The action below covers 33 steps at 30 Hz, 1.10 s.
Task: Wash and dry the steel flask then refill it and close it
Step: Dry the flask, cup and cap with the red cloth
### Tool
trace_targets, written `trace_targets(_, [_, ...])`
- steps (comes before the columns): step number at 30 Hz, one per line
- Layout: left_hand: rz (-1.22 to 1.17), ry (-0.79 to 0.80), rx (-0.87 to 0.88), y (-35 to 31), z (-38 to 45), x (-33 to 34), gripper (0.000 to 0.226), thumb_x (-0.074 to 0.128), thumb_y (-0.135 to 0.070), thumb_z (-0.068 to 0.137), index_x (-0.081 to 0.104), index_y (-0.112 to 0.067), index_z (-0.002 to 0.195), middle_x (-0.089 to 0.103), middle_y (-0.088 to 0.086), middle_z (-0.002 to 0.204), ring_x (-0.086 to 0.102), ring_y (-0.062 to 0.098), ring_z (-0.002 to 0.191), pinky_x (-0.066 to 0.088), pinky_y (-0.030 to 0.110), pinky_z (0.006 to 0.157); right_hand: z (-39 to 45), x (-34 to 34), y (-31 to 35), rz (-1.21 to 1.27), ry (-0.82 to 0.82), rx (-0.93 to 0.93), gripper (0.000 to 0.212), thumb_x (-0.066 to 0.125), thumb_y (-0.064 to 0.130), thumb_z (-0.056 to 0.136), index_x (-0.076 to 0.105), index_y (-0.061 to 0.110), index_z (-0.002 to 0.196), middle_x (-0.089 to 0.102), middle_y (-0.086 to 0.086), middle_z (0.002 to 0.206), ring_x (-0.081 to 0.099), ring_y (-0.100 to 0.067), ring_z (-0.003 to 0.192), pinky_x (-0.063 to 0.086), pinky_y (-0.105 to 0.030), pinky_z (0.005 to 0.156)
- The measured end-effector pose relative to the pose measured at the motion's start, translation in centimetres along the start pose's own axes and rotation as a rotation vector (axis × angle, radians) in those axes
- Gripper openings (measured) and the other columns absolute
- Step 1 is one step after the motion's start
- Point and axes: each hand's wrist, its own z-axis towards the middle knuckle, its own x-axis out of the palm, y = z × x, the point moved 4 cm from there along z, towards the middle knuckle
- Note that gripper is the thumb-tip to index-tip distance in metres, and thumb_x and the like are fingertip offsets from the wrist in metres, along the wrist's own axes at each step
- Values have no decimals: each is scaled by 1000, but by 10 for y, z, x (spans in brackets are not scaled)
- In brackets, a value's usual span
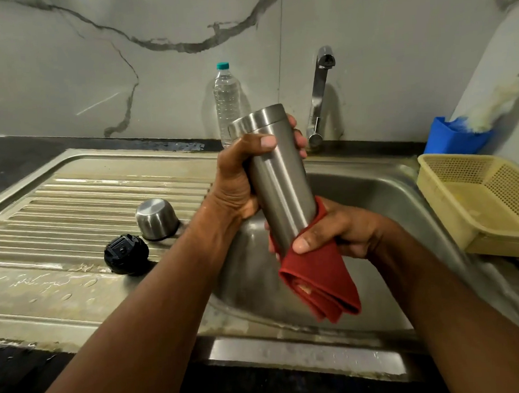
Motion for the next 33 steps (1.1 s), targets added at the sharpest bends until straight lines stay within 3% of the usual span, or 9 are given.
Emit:
trace_targets(5, [159,-650,149,-7,-2,-20,53,88,-24,60,68,-8,106,71,15,95,69,25,79,62,43,73,8,-12,16,-616,-720,-55,93,99,34,53,55,30,134,70,6,112,70,-15,97,62,-41,86])
trace_targets(9, [105,-1069,47,14,-13,-19,67,98,-22,65,62,-13,122,74,11,105,76,26,90,66,50,82,11,6,17,-1268,-1143,44,101,93,56,51,42,26,132,68,1,114,70,-23,93,61,-41,80])
trace_targets(12, [86,-1020,88,9,-11,-18,67,97,-22,56,65,-12,114,73,11,99,74,27,86,66,50,81,10,-4,18,-1143,-1046,-19,104,93,58,49,44,28,136,66,5,117,68,-19,97,60,-38,83])
trace_targets(14, [164,-786,136,0,-6,-15,56,89,-21,55,69,-7,105,69,14,93,68,28,82,64,46,76,7,-16,21,-813,-866,-96,99,97,52,46,54,32,134,69,9,114,70,-14,97,61,-36,83])
trace_targets(18, [-27,-136,86,-3,-2,0,48,77,-23,65,66,-8,110,67,14,95,62,28,85,53,38,78,1,-6,10,6,-107,-60,63,81,2,70,60,12,129,72,-16,107,72,-28,93,61,-38,78])
trace_targets(20, [-111,18,71,-3,-3,4,60,84,-28,65,61,-5,116,67,14,96,63,28,86,53,38,81,-3,4,5,197,90,8,64,77,1,70,56,4,130,68,-25,105,72,-32,89,61,-40,77])
trace_targets(23, [-60,-170,76,-6,-1,-2,60,87,-29,61,63,-7,112,68,12,94,65,25,82,57,35,74,1,-4,10,69,-75,-23,72,83,7,68,55,10,135,69,-20,108,71,-30,93,61,-43,80])
trace_targets(29, [198,-1047,71,10,-14,-11,63,97,-23,66,61,-16,117,73,11,104,75,27,89,66,52,83,8,-3,18,-1105,-1040,48,107,92,62,47,43,29,136,66,5,116,68,-20,98,60,-41,84])
trace_targets(33, [266,-909,43,0,-5,-19,69,98,-31,66,62,-16,123,74,10,111,75,26,98,65,50,88,15,-10,12,-894,-979,-23,104,95,57,48,47,29,136,66,6,117,69,-18,99,60,-40,84])
